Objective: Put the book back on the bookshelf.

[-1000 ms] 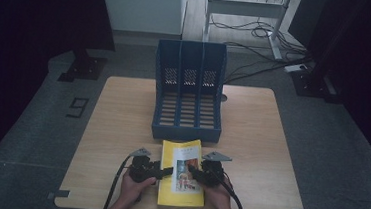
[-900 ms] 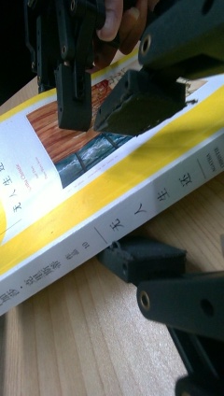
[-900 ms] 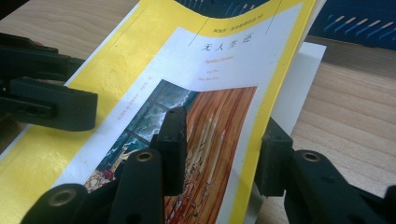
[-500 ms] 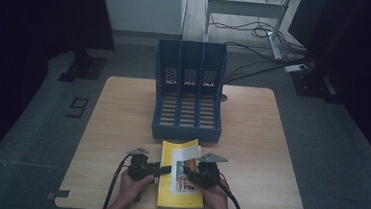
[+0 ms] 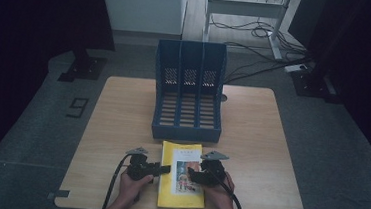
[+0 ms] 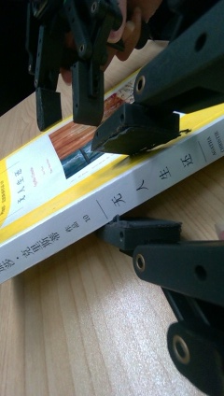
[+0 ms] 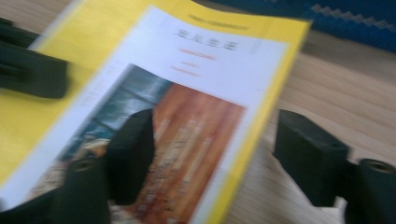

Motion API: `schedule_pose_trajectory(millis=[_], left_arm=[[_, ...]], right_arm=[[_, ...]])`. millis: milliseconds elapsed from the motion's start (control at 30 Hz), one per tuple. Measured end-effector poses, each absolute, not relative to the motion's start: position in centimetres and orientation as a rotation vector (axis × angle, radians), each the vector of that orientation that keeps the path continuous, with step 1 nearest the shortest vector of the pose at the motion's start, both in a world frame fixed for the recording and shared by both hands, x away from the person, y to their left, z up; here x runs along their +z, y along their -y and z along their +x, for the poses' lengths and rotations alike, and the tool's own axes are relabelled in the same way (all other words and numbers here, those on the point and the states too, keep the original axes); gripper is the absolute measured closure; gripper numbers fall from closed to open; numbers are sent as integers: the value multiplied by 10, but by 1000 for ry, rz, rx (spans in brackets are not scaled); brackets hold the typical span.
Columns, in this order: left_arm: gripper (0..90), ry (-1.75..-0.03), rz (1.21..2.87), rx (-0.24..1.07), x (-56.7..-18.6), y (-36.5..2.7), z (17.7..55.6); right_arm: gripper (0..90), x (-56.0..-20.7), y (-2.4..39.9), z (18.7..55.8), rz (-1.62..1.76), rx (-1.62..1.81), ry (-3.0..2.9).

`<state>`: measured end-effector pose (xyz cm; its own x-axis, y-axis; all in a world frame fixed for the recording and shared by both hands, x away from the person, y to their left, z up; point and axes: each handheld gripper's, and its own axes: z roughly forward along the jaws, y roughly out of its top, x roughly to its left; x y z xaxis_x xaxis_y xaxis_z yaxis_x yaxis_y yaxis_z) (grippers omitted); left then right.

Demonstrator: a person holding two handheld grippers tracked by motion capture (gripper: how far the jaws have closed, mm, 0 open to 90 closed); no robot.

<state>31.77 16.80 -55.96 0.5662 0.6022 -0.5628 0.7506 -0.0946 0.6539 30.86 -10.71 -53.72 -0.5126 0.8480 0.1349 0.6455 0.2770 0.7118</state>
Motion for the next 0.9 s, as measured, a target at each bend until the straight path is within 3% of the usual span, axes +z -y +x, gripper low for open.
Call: schedule_pose_trajectory(millis=[167,233,900], left_arm=[[577,-1110,1788,-174,-559,-168,317],[578,-1109,1789,-167,-559,-167,316],[564,-1095,1794,-154,-558,-166,315]], right_arm=[[327,-540,111,312,1432,1144,-2306],[289,-543,109,312,1459,1162,-2323],[336,-543,103,307,1434,1186,-2312]])
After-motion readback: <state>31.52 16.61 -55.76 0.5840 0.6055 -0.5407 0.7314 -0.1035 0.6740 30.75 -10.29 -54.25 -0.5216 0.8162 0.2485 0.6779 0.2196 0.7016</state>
